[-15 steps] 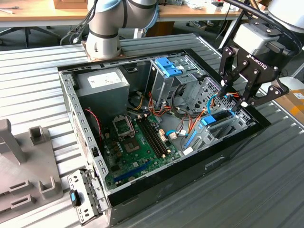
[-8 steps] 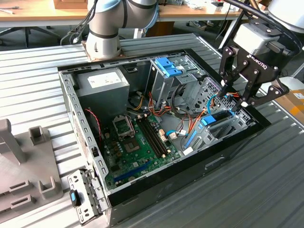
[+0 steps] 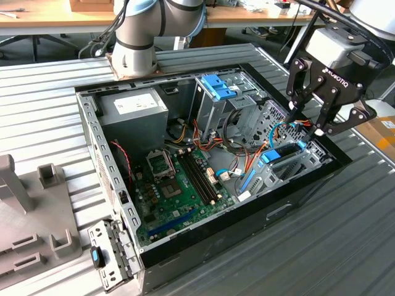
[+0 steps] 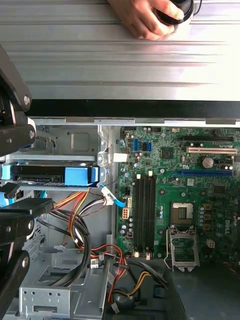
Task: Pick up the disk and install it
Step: 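Insert the first disk wire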
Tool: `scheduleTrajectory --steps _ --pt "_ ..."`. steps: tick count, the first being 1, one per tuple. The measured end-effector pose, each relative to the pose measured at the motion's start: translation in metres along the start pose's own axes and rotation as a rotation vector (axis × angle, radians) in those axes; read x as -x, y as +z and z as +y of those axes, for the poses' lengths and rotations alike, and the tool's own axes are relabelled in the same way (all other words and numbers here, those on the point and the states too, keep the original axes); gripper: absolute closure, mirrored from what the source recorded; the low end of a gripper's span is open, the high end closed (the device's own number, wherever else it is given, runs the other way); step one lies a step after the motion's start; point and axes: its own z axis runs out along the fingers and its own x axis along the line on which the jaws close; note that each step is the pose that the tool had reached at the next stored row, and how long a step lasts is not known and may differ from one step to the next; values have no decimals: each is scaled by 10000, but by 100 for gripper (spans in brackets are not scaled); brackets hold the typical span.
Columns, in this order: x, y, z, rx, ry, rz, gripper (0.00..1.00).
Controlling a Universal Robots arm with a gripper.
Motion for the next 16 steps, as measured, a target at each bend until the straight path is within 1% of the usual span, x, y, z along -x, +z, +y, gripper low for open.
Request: scheduleTrajectory --steps 16 --pt "38 2 -41 0 -1 0 50"
